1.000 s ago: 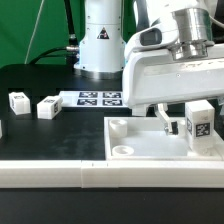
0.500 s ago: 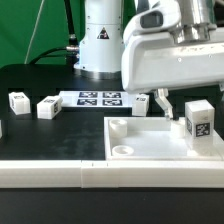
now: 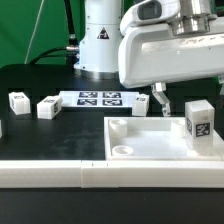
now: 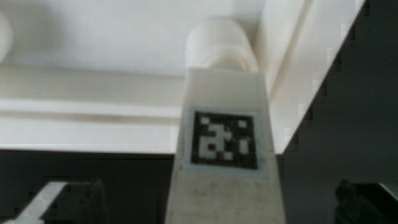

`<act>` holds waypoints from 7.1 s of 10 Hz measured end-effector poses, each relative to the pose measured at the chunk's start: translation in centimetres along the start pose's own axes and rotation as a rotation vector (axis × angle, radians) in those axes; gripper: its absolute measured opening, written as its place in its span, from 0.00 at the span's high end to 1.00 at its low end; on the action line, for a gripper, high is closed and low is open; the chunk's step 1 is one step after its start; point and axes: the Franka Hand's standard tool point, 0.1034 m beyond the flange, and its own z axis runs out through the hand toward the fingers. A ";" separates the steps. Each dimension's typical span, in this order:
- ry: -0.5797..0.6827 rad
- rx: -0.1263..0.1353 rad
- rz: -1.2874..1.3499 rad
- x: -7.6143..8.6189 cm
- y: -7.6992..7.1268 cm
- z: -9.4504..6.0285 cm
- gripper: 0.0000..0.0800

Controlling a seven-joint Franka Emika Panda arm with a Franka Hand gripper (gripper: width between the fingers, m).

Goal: Assemble one leg

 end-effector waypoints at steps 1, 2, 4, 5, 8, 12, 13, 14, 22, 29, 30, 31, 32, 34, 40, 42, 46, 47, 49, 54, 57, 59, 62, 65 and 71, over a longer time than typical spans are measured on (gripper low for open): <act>-0.060 0.015 0.007 0.8 0.0 -0.1 0.19; -0.182 0.038 0.017 0.7 -0.2 -0.1 0.19; -0.386 0.081 0.018 0.7 -0.4 -0.2 0.19; -0.436 0.097 0.017 1.4 -0.6 0.0 0.19; -0.374 0.083 0.019 1.7 -0.4 0.6 0.32; -0.375 0.083 0.020 1.6 -0.3 0.7 0.64; -0.375 0.083 0.021 1.6 -0.3 0.7 0.64; -0.377 0.078 0.048 1.6 -0.3 0.7 0.64; -0.320 -0.084 0.892 1.6 0.4 0.9 0.63; -0.315 -0.176 1.364 1.4 0.5 0.7 0.63; -0.318 -0.168 1.317 1.4 0.5 0.7 0.48; -0.320 -0.158 1.261 1.4 0.5 0.7 0.48; -0.325 -0.143 1.172 1.3 0.5 0.7 0.28; -0.335 -0.107 0.925 1.2 0.1 0.8 0.20; -0.343 -0.004 0.164 1.3 -0.2 1.0 0.19; -0.336 0.016 0.041 1.4 -0.7 1.0 0.19; -0.336 0.020 0.025 1.4 -0.6 1.0 0.64; -0.336 0.020 0.031 1.4 -0.6 1.0 0.64; -0.336 0.015 0.059 1.4 -0.6 1.1 0.64; -0.288 -0.108 0.768 1.2 -0.2 1.1 0.64; -0.261 -0.157 1.122 1.1 0.1 1.2 0.64; -0.253 -0.195 1.370 0.9 0.1 1.1 0.64; -0.243 -0.232 1.614 0.8 -0.2 1.1 0.64; -0.255 -0.213 1.517 0.8 -0.3 1.2 0.40; -0.301 -0.095 0.727 0.7 -0.3 1.3 0.19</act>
Offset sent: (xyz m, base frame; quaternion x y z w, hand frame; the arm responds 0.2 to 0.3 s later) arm 0.0136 -0.0075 0.0017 -0.0036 -0.2359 0.0017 0.9718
